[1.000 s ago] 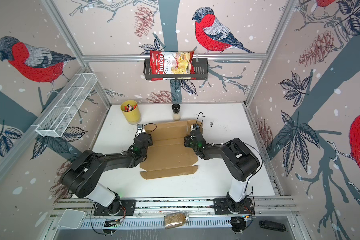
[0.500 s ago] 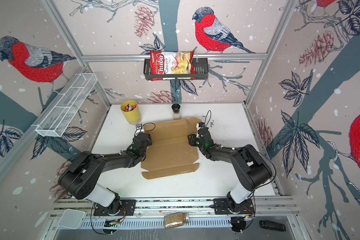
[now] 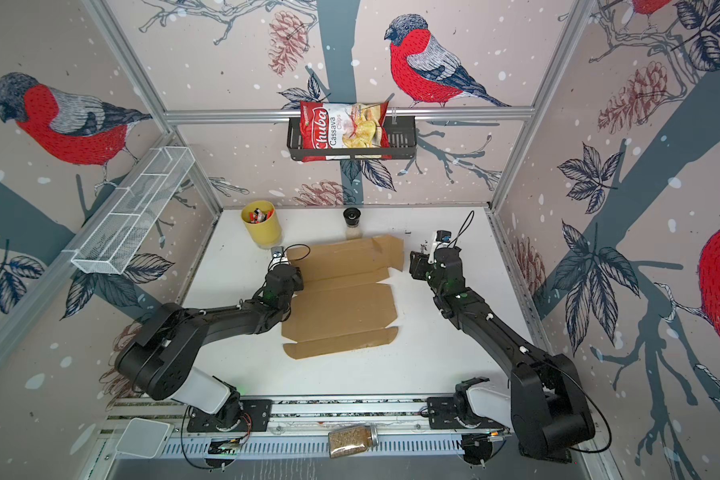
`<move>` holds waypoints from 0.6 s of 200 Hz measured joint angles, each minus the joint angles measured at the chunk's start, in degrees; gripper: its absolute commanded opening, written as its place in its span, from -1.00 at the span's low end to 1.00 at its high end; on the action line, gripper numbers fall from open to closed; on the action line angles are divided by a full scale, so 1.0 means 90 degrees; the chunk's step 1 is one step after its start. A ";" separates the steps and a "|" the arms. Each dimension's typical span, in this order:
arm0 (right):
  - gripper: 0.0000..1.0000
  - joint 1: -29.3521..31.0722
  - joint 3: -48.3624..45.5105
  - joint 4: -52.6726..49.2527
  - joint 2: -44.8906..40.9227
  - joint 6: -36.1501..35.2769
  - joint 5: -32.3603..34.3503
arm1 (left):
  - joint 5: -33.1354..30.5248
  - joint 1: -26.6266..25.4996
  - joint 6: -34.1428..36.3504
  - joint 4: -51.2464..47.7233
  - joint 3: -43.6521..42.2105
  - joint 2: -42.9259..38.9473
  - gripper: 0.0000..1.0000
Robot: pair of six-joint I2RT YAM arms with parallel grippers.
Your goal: Fold the paper box
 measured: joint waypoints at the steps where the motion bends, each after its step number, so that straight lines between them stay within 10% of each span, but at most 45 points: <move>1: 0.17 0.0000 0.0017 -0.0005 0.0012 -0.0017 -0.0005 | 0.0002 0.0000 0.0000 -0.0010 0.0002 -0.0002 -0.91; 120: -0.10 0.0141 0.1707 -0.0646 0.1979 -0.2028 -0.0942 | 0.0189 0.0019 0.0214 -0.0311 0.0355 0.0165 -0.91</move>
